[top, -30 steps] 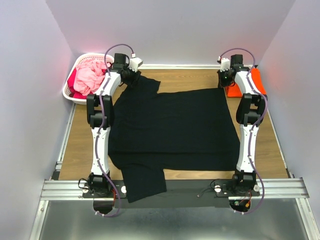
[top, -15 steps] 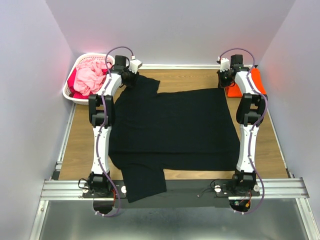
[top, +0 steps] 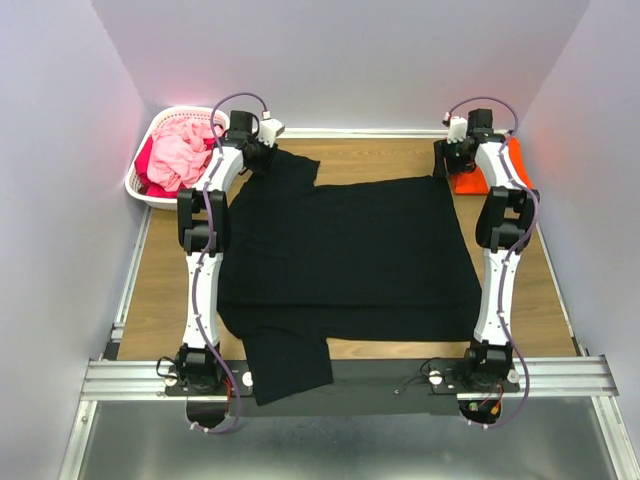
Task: Fold and stack the t-shirts
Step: Fold the tshirt
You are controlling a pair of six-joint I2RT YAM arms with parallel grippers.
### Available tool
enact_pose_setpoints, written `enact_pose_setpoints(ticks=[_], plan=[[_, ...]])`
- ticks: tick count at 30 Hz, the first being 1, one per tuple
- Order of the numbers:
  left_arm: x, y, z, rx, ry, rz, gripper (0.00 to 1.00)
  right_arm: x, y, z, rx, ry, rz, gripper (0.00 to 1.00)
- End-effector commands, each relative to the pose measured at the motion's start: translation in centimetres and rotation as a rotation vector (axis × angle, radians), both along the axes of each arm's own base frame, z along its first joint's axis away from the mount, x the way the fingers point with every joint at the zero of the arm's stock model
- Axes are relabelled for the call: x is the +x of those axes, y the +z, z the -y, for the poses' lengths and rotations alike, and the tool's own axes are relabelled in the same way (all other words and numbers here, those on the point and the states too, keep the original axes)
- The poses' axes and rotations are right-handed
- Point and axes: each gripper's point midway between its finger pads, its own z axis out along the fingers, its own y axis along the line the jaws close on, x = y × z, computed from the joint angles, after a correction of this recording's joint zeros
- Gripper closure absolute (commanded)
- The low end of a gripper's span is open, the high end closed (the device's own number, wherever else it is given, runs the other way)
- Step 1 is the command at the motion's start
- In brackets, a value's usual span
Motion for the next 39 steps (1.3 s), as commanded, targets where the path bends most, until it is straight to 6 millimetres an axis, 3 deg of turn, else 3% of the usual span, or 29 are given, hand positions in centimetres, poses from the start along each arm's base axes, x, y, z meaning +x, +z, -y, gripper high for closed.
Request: enact_pose_setpoints(ticks=[1,10,17,24,27,30,31,32,36,39], plan=[[-0.3,-1.7,-0.6,0.011,0.012,-0.038,0.59,-1.8,-0.5,0.6,0.013,-0.035,-0.072,0.34],[-0.2,-1.7,-0.6,0.012,0.014,-0.037,0.59,-2.2,0.4,-0.3,0.071,-0.048,-0.081,0.37],[-0.2,-1.7,-0.7,0.011,0.017,-0.036,0.59,-4.6,-2.5,-0.7,0.056,-0.021,-0.171,0.45],[-0.1,-1.8,-0.7,0.010,0.017,-0.036,0.59,-5.0,-5.6,-0.4,0.006,-0.016,-0.219,0.55],[-0.1,-1.7,-0.6,0.008,0.010,-0.036,0.67,-4.8,-5.9,-0.2,-0.008,-0.015,-0.217,0.65],[-0.2,-1.8,-0.3,-0.003,-0.003,-0.041,0.86,-4.5,-5.7,-0.2,-0.005,-0.014,-0.208,0.84],[-0.2,-1.5,-0.1,-0.018,-0.014,-0.037,0.98,-4.3,-5.4,-0.3,-0.002,-0.014,-0.201,0.93],[-0.2,-1.4,0.0,-0.028,-0.020,-0.037,1.00,-4.2,-5.2,-0.3,-0.001,-0.014,-0.196,0.98],[0.9,1.6,-0.4,-0.137,-0.018,0.009,1.00,-3.2,-3.2,-0.2,0.004,-0.014,-0.145,0.99],[2.1,5.4,-0.9,-0.187,-0.022,0.094,1.00,-2.0,-0.8,-0.3,0.032,-0.019,-0.091,1.00]])
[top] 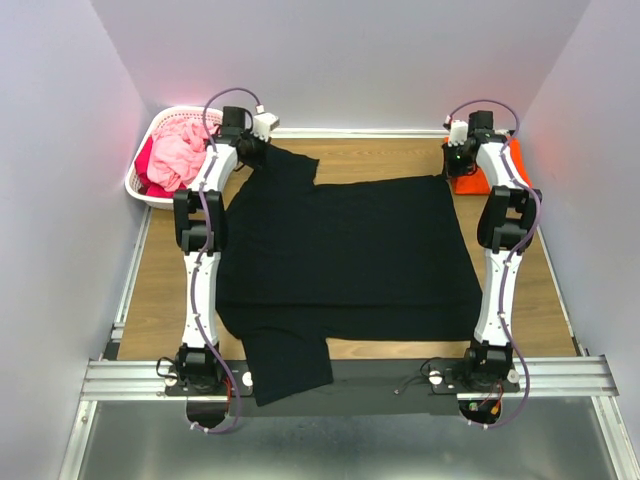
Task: Fold and stack the t-shirts
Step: Fold the tshirt
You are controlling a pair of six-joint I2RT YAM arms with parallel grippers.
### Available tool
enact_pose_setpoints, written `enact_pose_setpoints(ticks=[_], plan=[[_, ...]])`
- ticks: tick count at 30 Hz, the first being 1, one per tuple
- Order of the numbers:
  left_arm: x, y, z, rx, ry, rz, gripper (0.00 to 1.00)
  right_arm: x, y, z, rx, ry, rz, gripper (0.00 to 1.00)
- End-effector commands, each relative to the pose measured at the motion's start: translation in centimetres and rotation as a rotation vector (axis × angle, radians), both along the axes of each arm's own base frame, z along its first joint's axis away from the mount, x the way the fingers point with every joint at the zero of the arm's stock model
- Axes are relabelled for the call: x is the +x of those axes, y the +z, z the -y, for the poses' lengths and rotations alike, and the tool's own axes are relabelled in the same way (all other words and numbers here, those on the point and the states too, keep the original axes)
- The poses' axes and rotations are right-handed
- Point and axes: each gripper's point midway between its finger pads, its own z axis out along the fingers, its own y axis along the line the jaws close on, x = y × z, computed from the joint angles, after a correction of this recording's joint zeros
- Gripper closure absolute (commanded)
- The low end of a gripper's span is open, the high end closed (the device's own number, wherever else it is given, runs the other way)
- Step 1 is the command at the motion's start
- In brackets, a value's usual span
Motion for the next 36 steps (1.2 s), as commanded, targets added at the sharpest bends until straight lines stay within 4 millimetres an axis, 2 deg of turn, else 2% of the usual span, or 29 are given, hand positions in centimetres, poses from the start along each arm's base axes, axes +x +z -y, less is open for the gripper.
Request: enact_pose_setpoints(ticks=[1,4,10,12,14,18,19,21,23,24,25,28,29,30,36], plan=[[1.9,5.0,-1.1,-0.107,-0.005,0.115,1.00,0.0,0.0,-0.2,0.025,-0.008,-0.022,0.99],[2.1,7.0,-0.8,-0.117,-0.021,0.161,1.00,0.6,1.3,-0.4,0.043,-0.014,0.008,0.99],[1.5,5.7,-1.0,-0.101,-0.021,0.123,1.00,0.8,1.6,-0.5,0.050,-0.011,0.017,0.99],[1.3,6.4,-0.8,-0.107,-0.030,0.135,1.00,0.5,1.5,-0.6,0.051,-0.005,0.011,1.00],[0.9,6.3,-0.8,-0.109,-0.032,0.131,1.00,0.5,1.8,-0.6,0.052,-0.001,0.017,0.99],[0.4,8.7,-0.7,-0.105,-0.052,0.173,1.00,0.5,3.1,-0.4,0.055,0.006,0.039,0.99],[0.0,9.7,-0.6,-0.103,-0.061,0.184,1.00,0.5,3.3,-0.3,0.058,0.007,0.043,0.99],[-0.6,10.6,-0.7,-0.091,-0.074,0.195,1.00,0.3,4.3,0.0,0.063,0.009,0.056,0.99],[-1.6,11.2,-0.8,-0.071,-0.086,0.201,1.00,-0.2,4.2,0.2,0.067,0.016,0.048,0.99],[-2.1,12.2,-0.9,-0.064,-0.089,0.214,1.00,-0.3,4.9,0.1,0.067,0.025,0.058,0.99],[-2.7,11.4,-1.0,-0.054,-0.096,0.195,1.00,-0.5,5.0,0.1,0.069,0.032,0.060,0.99],[-3.7,11.6,-1.3,-0.034,-0.098,0.188,1.00,-1.0,5.3,-0.2,0.081,0.049,0.058,1.00],[-4.2,10.9,-1.3,-0.028,-0.102,0.172,1.00,-1.0,5.5,-0.2,0.083,0.055,0.063,0.99],[-4.2,10.9,-2.7,-0.021,-0.077,0.172,1.00,-1.2,5.6,-0.2,0.088,0.059,0.063,0.99],[-6.3,11.3,-3.3,-0.019,-0.071,0.155,1.00,-1.9,7.4,0.0,0.085,0.084,0.089,0.99]])
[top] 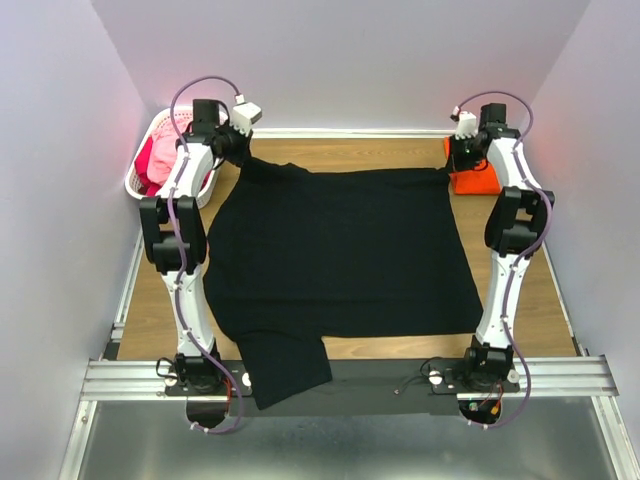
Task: Fold and stack the t-shirts
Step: Fold the tshirt
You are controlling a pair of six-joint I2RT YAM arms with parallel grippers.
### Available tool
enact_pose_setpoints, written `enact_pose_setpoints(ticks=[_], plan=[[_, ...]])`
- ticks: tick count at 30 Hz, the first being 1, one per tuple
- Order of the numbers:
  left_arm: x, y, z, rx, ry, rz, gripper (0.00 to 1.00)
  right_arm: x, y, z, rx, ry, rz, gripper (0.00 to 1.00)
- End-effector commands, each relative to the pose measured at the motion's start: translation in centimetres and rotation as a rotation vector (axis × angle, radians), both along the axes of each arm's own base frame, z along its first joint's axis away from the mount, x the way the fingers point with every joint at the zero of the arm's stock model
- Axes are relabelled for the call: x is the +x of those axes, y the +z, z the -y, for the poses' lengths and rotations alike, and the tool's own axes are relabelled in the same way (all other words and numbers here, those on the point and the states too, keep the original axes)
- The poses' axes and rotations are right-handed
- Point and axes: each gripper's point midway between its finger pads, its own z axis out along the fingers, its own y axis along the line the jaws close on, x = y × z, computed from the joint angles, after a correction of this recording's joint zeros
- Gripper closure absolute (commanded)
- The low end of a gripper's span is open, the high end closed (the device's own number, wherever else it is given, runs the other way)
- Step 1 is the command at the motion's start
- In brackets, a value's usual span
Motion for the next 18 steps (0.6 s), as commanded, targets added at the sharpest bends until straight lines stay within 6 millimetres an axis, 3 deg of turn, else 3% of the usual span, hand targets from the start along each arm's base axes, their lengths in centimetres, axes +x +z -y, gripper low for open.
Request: enact_pose_setpoints(ticks=[1,2,7,8,12,13,15,16,18], plan=[[-1.4,2.1,-1.0,0.008,-0.006,0.034,1.00,-1.1,3.1,0.2,0.008,0.040,0.043,0.99],[-2.1,1.5,-1.0,0.010,-0.006,0.015,1.00,-1.3,3.6,0.3,0.003,0.045,0.053,0.99],[-4.5,2.4,-1.0,0.014,-0.008,0.027,1.00,-2.5,4.0,0.6,0.005,0.060,0.048,0.99],[-5.2,1.6,-0.9,0.011,-0.009,0.005,1.00,-2.9,3.7,0.4,0.011,0.065,0.036,1.00],[-7.4,1.2,-0.8,0.006,-0.008,-0.020,1.00,-3.8,3.8,0.0,0.028,0.084,0.029,0.99],[-7.9,1.9,-0.8,0.010,-0.007,-0.008,1.00,-4.0,4.0,-0.1,0.030,0.087,0.031,0.99],[-9.1,1.1,-0.8,0.009,-0.001,-0.031,1.00,-4.4,3.8,-0.1,0.031,0.097,0.026,0.99],[-9.6,1.7,-0.9,0.010,0.002,-0.020,1.00,-4.6,3.8,-0.2,0.031,0.100,0.024,0.99],[-10.8,1.0,-0.8,0.006,0.006,-0.047,1.00,-5.0,3.9,-0.3,0.035,0.110,0.024,0.99]])
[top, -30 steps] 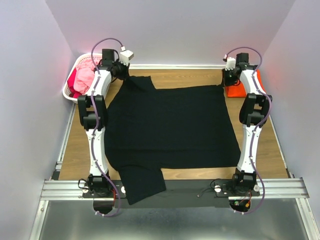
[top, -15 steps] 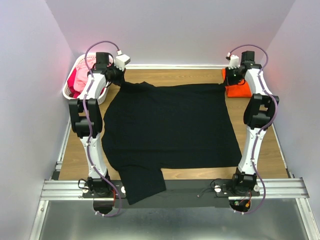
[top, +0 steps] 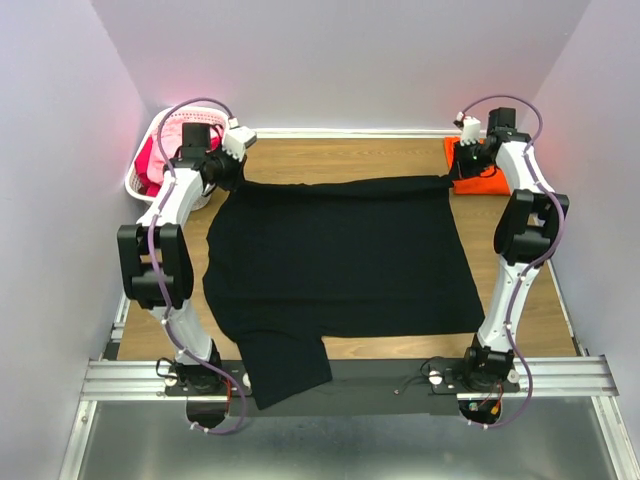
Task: Fold and stack the t-shirts
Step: Fold the tshirt
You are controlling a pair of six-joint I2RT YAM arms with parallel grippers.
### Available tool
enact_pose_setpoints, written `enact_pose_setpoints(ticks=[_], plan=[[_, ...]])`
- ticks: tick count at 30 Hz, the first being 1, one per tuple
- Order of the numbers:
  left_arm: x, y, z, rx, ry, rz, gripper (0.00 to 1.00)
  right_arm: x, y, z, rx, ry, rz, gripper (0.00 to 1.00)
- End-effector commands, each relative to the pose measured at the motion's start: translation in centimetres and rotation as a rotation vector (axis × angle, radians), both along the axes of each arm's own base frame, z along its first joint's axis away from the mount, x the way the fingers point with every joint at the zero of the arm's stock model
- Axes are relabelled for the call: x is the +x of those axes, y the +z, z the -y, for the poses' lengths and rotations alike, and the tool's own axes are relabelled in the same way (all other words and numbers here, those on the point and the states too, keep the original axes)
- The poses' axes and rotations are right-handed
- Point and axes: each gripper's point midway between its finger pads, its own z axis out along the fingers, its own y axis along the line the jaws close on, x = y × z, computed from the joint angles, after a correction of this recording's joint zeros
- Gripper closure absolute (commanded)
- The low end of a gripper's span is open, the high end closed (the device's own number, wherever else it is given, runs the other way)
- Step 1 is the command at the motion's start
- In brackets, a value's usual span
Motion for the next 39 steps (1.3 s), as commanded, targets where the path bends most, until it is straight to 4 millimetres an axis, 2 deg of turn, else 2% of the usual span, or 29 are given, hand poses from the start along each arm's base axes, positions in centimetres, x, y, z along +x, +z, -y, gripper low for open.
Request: enact_pose_setpoints(ticks=[1,2,6,10,19,24,31,36,38,39], plan=[[-1.7,1.3,-0.2,-0.007,0.008,0.021,1.00,-0.9,1.9,-0.3,0.017,0.039,0.032,0.99],[-2.4,0.6,-0.2,-0.010,0.010,0.000,1.00,-1.0,1.9,-0.3,0.019,0.042,0.032,1.00],[-4.5,0.1,-0.1,-0.025,0.028,-0.035,1.00,-1.3,2.3,-0.4,0.018,0.056,0.041,0.99],[-6.6,-1.1,-0.2,-0.027,0.057,-0.085,1.00,-1.9,2.1,-0.2,0.009,0.066,0.034,0.99],[-9.9,-2.9,0.1,-0.025,0.084,-0.175,1.00,-2.8,1.8,0.0,-0.001,0.087,0.025,0.99],[-10.8,-3.3,0.3,-0.012,0.076,-0.199,1.00,-3.4,1.3,0.1,-0.006,0.095,0.012,1.00],[-12.5,-5.5,-0.8,0.046,0.101,-0.261,1.00,-4.8,0.4,0.5,-0.036,0.122,-0.009,0.99],[-12.7,-6.7,-1.0,0.064,0.100,-0.286,1.00,-5.9,-0.8,0.5,-0.046,0.147,-0.037,0.99],[-12.2,-6.8,-0.8,0.058,0.082,-0.278,1.00,-6.2,-1.3,0.3,-0.039,0.154,-0.048,0.99],[-12.0,-7.1,-0.8,0.057,0.079,-0.283,0.92,-6.4,-1.6,0.3,-0.036,0.156,-0.058,0.99]])
